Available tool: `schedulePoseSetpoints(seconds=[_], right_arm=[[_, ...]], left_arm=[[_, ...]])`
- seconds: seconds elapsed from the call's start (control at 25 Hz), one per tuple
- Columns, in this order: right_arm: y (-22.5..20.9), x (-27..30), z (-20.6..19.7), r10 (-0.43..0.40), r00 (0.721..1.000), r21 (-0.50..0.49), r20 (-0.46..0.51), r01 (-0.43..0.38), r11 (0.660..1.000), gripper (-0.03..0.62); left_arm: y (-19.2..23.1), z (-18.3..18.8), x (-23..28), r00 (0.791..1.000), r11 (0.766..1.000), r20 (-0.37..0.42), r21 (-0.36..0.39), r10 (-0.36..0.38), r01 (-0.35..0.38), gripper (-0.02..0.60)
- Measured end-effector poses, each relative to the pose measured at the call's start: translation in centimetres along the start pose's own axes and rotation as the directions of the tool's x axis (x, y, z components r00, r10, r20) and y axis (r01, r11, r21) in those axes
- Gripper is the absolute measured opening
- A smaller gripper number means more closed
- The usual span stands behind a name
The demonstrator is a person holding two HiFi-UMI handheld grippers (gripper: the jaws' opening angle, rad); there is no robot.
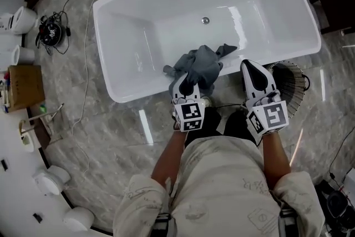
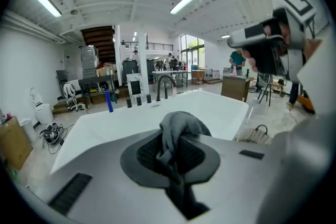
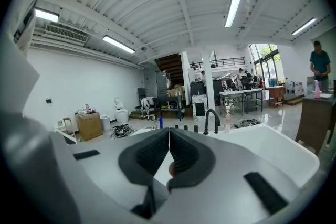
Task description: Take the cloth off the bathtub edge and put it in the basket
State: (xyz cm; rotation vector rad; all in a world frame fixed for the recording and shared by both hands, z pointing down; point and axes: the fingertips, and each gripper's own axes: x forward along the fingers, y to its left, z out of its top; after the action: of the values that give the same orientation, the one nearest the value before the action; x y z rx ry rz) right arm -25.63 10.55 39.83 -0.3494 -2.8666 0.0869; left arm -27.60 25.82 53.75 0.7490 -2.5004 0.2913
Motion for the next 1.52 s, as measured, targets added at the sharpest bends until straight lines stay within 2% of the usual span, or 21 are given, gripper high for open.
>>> schedulePoseSetpoints(seconds=[0.16,0.32,0.48,0.68,0.96,1.08,1.2,1.36,1.52], right_arm=[[-1.7,-2.0,1.4,-0.029,0.999,0.021,0.04,0.029,0.999,-0.012],[-3.7,-4.5,4.6,-0.089,0.991,0.085,0.101,0.081,0.993,-0.012],[-6.6,-7.2,9.9,-0.192,0.958,0.088,0.212,0.177,0.98,-0.012],[-9.8,-10.7,13.9,-0.266,0.917,0.036,0.298,0.268,0.963,-0.012],[-14.2,-17.2,15.8,-0.377,0.853,0.037,0.36,0.391,0.92,-0.012],[-16.6,-20.3,15.8,-0.441,0.816,0.054,0.374,0.456,0.888,-0.012],[-19.4,-23.8,15.7,-0.503,0.776,0.076,0.381,0.516,0.853,-0.012],[-22.5,-28.5,15.3,-0.581,0.719,0.104,0.383,0.591,0.8,-0.012],[-25.3,-32.9,14.6,-0.652,0.668,0.129,0.359,0.656,0.744,-0.012]], left_arm=[[0.0,5.8,-2.1,0.993,0.999,0.111,-0.034,0.028,-0.024,0.026],[-0.7,11.7,-4.1,0.973,0.999,0.229,-0.038,0.035,-0.027,0.026],[-1.6,17.7,-5.7,0.935,0.998,0.35,-0.06,0.05,-0.03,0.026],[-3.7,25.0,-8.7,0.871,0.999,0.489,-0.053,0.039,-0.015,0.026],[-8.9,32.9,-11.6,0.784,0.998,0.619,0.001,-0.046,0.058,0.026],[-12.3,35.2,-11.8,0.748,0.994,0.655,0.031,-0.103,0.109,0.027],[-16.3,36.8,-11.5,0.722,0.984,0.673,0.057,-0.161,0.166,0.026],[-22.3,38.3,-11.1,0.695,0.961,0.672,0.101,-0.258,0.259,0.026],[-28.5,39.4,-10.9,0.665,0.923,0.655,0.145,-0.359,0.355,0.026]])
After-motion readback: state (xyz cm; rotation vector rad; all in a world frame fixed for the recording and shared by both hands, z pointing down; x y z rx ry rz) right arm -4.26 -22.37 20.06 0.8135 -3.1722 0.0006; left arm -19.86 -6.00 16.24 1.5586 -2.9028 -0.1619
